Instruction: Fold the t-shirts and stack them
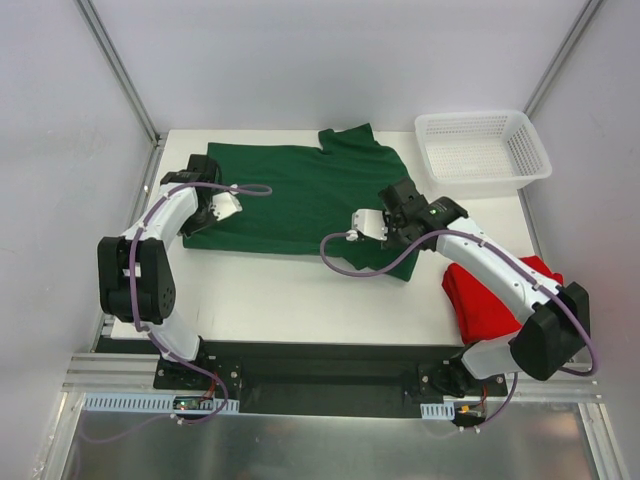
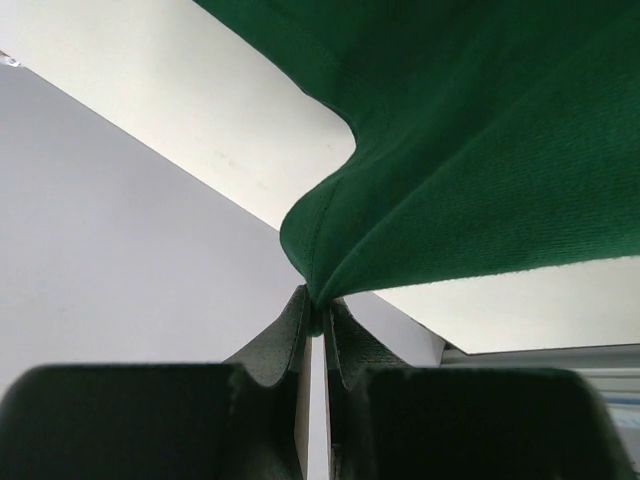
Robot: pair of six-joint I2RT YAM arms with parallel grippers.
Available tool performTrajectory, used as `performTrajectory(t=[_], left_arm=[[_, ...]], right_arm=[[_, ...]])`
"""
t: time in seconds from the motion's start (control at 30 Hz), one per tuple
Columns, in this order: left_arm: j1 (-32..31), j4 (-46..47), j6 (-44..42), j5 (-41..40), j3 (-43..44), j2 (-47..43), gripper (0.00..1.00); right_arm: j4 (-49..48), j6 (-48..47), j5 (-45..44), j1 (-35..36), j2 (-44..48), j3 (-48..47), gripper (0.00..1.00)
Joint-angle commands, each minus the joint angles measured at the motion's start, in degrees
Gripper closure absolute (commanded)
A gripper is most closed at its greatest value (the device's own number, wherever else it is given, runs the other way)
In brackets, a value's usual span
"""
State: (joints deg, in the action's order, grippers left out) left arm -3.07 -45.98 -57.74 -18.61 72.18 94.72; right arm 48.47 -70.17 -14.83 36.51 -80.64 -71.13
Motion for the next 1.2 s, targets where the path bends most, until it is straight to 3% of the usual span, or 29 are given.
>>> performTrajectory(t=[0.0, 1.17], left_arm=[[-0.4, -0.7, -1.1, -2.2, 2.5, 1.1, 1.0], [0.9, 0.3, -3.3, -3.7, 8.5, 9.0, 1.0]], right_arm=[[-1.3, -1.2, -1.8, -0.6, -0.9, -3.3, 0.99], [-5.5, -6.8, -1.0, -5.7, -11.1, -11.2, 0.99]])
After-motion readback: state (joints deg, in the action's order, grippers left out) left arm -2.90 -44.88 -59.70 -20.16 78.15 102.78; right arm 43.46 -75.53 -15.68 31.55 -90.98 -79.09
